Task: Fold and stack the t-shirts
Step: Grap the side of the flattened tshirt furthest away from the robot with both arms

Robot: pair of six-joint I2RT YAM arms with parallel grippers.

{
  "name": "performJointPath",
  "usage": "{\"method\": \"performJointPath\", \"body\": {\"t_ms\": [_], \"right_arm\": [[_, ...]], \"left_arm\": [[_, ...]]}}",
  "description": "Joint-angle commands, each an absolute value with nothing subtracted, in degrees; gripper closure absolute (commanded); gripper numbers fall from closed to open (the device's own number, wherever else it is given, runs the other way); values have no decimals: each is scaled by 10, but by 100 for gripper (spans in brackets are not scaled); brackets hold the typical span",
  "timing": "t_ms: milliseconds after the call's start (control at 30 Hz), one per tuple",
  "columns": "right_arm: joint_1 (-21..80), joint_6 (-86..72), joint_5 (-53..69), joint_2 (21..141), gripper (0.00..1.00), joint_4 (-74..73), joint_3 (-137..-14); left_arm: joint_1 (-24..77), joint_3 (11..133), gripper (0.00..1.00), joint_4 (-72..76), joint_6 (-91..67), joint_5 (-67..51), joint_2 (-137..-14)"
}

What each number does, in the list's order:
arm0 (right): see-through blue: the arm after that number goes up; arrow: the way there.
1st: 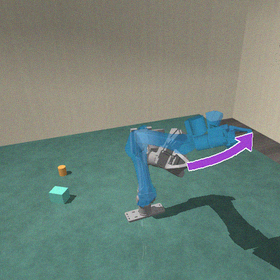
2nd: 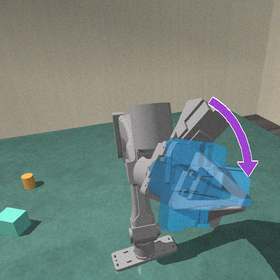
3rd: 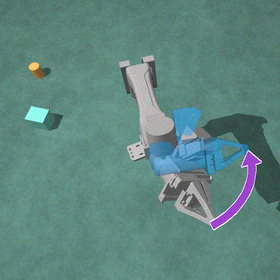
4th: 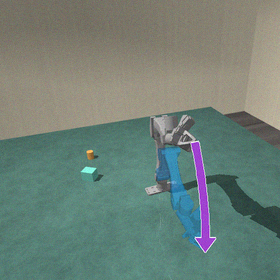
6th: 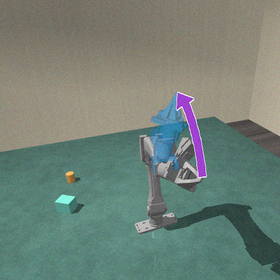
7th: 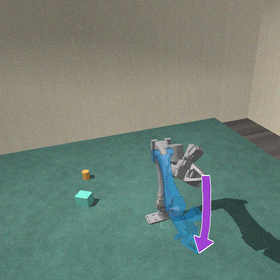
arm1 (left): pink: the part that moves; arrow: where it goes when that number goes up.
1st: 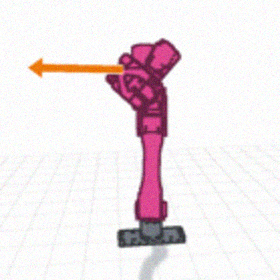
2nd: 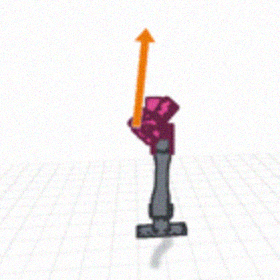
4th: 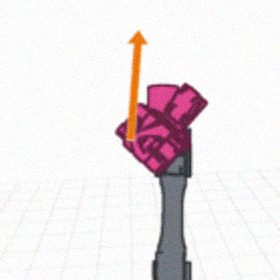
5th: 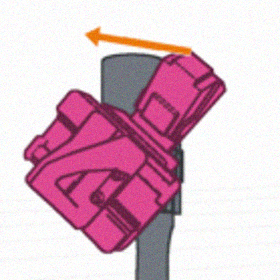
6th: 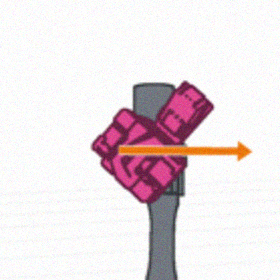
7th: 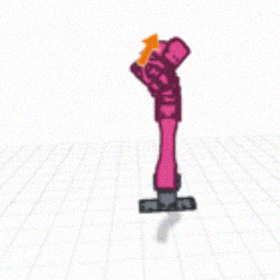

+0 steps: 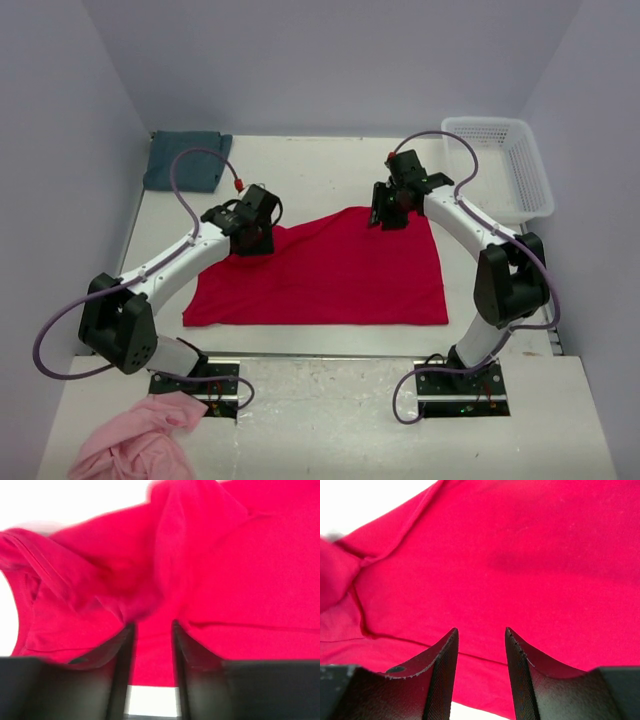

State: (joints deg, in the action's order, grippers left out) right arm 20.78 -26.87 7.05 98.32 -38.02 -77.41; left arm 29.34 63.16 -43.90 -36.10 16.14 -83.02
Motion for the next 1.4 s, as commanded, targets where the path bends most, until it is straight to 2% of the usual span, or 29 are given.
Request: {"method": "performJointPath", "body": {"t_ms": [0,33,133,267,500,567,600,667,700,767,800,1000,1367], "right_arm": [[207,-263,80,983,57,-365,-774],[207,-263,78,983,57,-366,-774],[207,-261,74,983,56,-369,-777],[207,-261,69,982,56,-374,-780],[207,-260,61,972,57,-381,-780],[207,-260,62,968,56,-383,-780],[207,-259,62,966,56,-383,-780],[207,-259,62,959,57,-384,-777],[207,-259,57,956,56,-383,-775],[207,-258,56,955,56,-383,-773],[207,-258,56,955,56,-382,-772],[207,-258,54,958,56,-380,-770],[206,-260,50,964,56,-380,-772]], "left_arm": [[322,619,55,-423,-393,184,-815],[328,614,43,-425,-397,193,-812],[337,601,29,-420,-405,202,-804],[337,613,28,-431,-406,239,-819],[303,717,23,-466,-396,330,-852],[259,729,27,-445,-358,283,-884],[238,747,41,-448,-344,271,-898],[225,760,57,-450,-330,234,-938],[221,766,76,-445,-323,222,-948],[207,769,96,-428,-308,178,-978],[202,777,100,-426,-305,164,-990],[192,812,100,-418,-286,68,-1070],[200,756,100,-395,-269,26,-1013]]}}
